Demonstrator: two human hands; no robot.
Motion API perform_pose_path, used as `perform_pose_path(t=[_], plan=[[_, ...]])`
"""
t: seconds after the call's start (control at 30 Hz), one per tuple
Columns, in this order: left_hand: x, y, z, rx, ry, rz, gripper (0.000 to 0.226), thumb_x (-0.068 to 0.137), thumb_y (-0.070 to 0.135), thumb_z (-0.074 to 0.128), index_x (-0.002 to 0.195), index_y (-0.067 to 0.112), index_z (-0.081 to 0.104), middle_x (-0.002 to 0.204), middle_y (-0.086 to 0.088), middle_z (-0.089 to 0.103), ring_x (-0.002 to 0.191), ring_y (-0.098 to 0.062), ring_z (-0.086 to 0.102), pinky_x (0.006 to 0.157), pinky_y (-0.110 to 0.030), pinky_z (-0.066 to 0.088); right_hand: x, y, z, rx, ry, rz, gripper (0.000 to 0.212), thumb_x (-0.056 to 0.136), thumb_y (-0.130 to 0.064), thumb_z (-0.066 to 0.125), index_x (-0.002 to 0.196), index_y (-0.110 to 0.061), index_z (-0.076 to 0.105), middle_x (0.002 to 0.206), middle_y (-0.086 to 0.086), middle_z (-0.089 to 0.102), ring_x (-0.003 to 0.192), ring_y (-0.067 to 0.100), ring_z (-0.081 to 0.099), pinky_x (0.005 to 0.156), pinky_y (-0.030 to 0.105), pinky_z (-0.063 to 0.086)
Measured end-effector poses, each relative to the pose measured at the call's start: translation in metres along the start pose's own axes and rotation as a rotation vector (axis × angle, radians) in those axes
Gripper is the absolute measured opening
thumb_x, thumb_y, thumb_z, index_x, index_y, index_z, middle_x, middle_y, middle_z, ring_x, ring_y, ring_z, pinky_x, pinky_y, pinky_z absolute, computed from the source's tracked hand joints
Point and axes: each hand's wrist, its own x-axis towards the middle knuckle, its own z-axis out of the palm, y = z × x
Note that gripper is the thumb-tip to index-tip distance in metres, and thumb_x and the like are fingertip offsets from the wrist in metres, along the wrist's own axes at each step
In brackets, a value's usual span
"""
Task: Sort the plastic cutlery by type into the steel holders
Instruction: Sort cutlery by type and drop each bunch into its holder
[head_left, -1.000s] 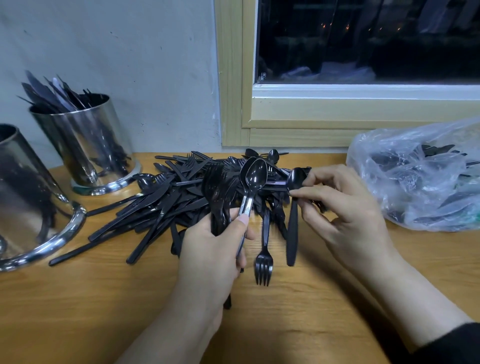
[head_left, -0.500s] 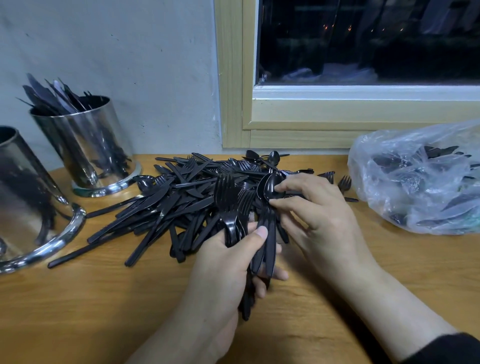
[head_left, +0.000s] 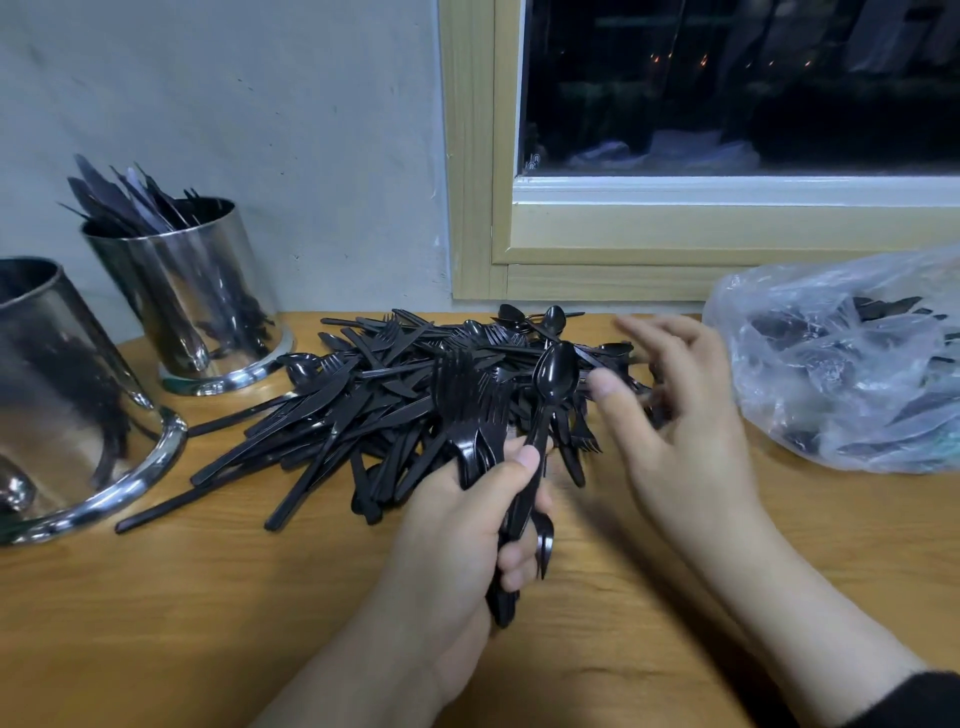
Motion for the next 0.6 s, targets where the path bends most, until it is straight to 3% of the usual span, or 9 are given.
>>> perform_pose_path(t=[0.07,0.1,0.17,0.23,0.33,0.4,0.5,0.53,0.6], plan=[[-0.002,0.003,0.0,0.043,-0.034,0.043,0.018,0.103,0.018,0.057,0.088,0.012,0.066,0.077,-0.008,0.057,0.045,-0.011,0.032,0.041,-0.023,0.028,0.005,-0.012,-0.008,0.132,-0.048,0.238,0.053,0.092,-0.06,0.053,0.133,-0.027,0.059,0.114,-0.007,0.062,0.095,0.007,0.062,0.089,0.028,0.05],[-0.004,0.004,0.0,0.064,-0.051,0.061,0.023,0.103,0.018,0.056,0.083,0.015,0.066,0.077,-0.008,0.057,0.046,-0.011,0.032,0.042,-0.023,0.028,0.006,-0.02,-0.012,0.237,-0.111,0.333,0.046,0.093,-0.061,0.054,0.128,-0.033,0.062,0.103,-0.009,0.068,0.084,0.006,0.064,0.085,0.031,0.051],[-0.008,0.009,0.0,0.133,-0.078,0.093,0.029,0.104,0.018,0.055,0.078,0.02,0.068,0.076,-0.009,0.058,0.045,-0.01,0.035,0.043,-0.024,0.029,0.005,-0.037,-0.019,0.381,-0.225,0.424,0.022,0.098,-0.046,0.056,0.106,-0.033,0.072,0.08,0.001,0.07,0.068,0.01,0.061,0.074,0.036,0.05],[-0.015,0.015,-0.003,0.227,-0.089,0.115,0.031,0.104,0.019,0.054,0.076,0.022,0.068,0.074,-0.008,0.059,0.046,-0.01,0.038,0.045,-0.026,0.031,0.003,-0.052,-0.027,0.383,-0.279,0.411,0.02,0.101,-0.03,0.056,0.097,-0.027,0.075,0.072,0.009,0.066,0.065,0.017,0.056,0.069,0.04,0.046],[-0.033,0.026,-0.011,0.359,-0.071,0.122,0.024,0.103,0.025,0.057,0.083,0.018,0.067,0.072,-0.006,0.061,0.052,-0.013,0.042,0.051,-0.029,0.036,0.007,-0.078,-0.041,0.356,-0.307,0.413,0.011,0.096,-0.025,0.062,0.099,-0.026,0.073,0.069,0.011,0.063,0.062,0.021,0.056,0.071,0.04,0.045],[-0.05,0.037,-0.017,0.406,-0.044,0.116,0.024,0.1,0.03,0.058,0.079,0.021,0.067,0.07,-0.005,0.061,0.057,-0.019,0.046,0.055,-0.03,0.04,0.012,-0.102,-0.046,0.27,-0.339,0.365,0.008,0.091,-0.032,0.067,0.096,-0.027,0.072,0.062,0.008,0.061,0.062,0.031,0.057,0.071,0.042,0.046],[-0.081,0.06,-0.034,0.345,0.036,0.05,0.025,0.097,0.033,0.061,0.073,0.032,0.068,0.063,0.004,0.063,0.054,-0.014,0.05,0.055,-0.022,0.043,0.015,-0.15,-0.037,0.296,-0.422,0.345,0.054,0.07,-0.069,0.073,0.1,-0.025,0.071,0.063,0.012,0.064,0.065,0.044,0.061,0.065,0.058,0.052],[-0.094,0.068,-0.042,0.312,0.099,0.039,0.021,0.096,0.035,0.062,0.077,0.031,0.069,0.06,0.008,0.063,0.052,-0.01,0.051,0.056,-0.02,0.044,0.016,-0.163,-0.029,0.31,-0.404,0.334,0.061,0.065,-0.073,0.073,0.102,-0.024,0.071,0.065,0.013,0.066,0.065,0.045,0.062,0.061,0.061,0.052],[-0.121,0.085,-0.067,0.25,0.278,0.051,0.019,0.091,0.044,0.065,0.084,0.028,0.071,0.056,0.007,0.06,0.05,-0.012,0.052,0.058,-0.023,0.045,0.018,-0.196,-0.014,0.414,-0.347,0.295,0.045,0.072,-0.059,0.073,0.101,-0.024,0.072,0.071,0.011,0.071,0.066,0.041,0.066,0.07,0.066,0.053]])
